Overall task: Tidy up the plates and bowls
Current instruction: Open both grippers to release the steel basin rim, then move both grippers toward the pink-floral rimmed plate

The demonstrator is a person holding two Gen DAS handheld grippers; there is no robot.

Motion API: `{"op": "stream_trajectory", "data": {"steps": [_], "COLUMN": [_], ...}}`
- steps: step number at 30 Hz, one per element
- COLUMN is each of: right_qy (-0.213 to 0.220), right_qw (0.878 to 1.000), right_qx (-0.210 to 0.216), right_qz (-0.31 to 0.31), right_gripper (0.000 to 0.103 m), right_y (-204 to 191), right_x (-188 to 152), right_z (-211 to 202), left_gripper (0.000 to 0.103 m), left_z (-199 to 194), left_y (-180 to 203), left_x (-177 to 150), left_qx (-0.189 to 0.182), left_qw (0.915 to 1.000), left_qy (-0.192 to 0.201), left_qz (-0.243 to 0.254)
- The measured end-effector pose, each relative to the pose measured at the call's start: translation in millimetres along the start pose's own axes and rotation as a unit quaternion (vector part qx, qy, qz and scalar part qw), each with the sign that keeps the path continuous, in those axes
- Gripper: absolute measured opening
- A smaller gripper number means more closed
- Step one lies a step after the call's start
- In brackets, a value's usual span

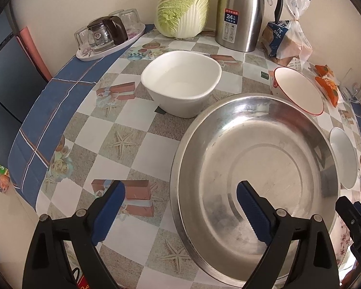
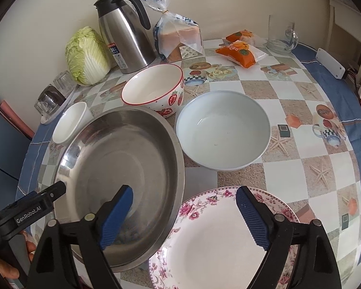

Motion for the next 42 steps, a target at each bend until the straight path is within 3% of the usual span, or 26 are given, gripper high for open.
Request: {"op": "stream_trajectory", "data": {"steps": [4,15,31,38,42], "right_qy": [0.0,0.012,0.045,0.062,0.07], "right_qw": [1.0,1.0,0.998,0.997,0.996], "right_qx": [-0.002,-0.011,-0.034,-0.02,-0.027], "right_qz": [0.0,-0.02,-0.038,-0.033,-0.043], "right_gripper": [0.102,0.103,0.103,0.103,0.103], "right_y": [1,-2,1,9,13], "right_x": [0,2,-8,-23,-33], "right_z": [0,-2,-19,-37,-47], "left_gripper": [0.094,0.094,0.094,0.094,0.094], "left_z": [0,-4,-39,-58,-65], "left_y": [-1,0,11,23,32], "left_x": [0,2,-5,-17,-27], "left_qx": [0.002,0.006,-0.01,-0.037,-0.072], "left_qw": [1.0,0.9998,0.9932,0.9893,0.9884], "left_qy": [0.001,0.02,0.115,0.14,0.134], "left_qz": [0.0,0.001,-0.015,-0.013,-0.005]}}
Point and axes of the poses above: each gripper's, at about its wrist camera, not at the fingertips, and z roughly the way its jaws point, y to its right, x to its top, the point moved 3 cm from there along z, roughly the way its jaws point, and after that the axes turned 11 degrees about x, right-handed, at the moved point
